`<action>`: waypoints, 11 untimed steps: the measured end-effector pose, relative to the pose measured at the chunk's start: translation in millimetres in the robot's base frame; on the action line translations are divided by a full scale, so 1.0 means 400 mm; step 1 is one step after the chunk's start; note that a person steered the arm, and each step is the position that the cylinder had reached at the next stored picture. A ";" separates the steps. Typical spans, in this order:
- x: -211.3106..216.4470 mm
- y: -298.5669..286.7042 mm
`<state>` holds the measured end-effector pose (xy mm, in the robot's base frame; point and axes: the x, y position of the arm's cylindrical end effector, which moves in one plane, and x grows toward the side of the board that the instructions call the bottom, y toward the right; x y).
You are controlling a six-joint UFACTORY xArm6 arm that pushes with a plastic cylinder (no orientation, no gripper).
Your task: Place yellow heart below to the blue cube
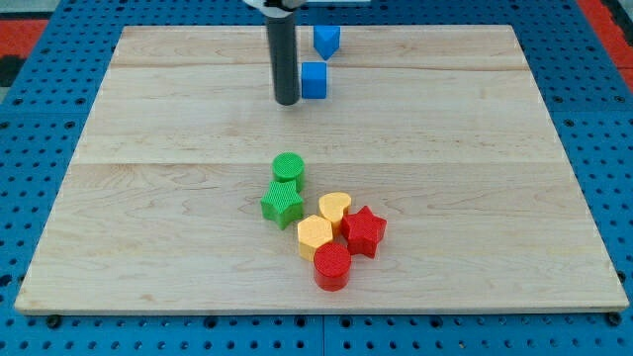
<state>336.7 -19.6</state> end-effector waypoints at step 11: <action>0.204 0.006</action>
<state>418.4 -17.4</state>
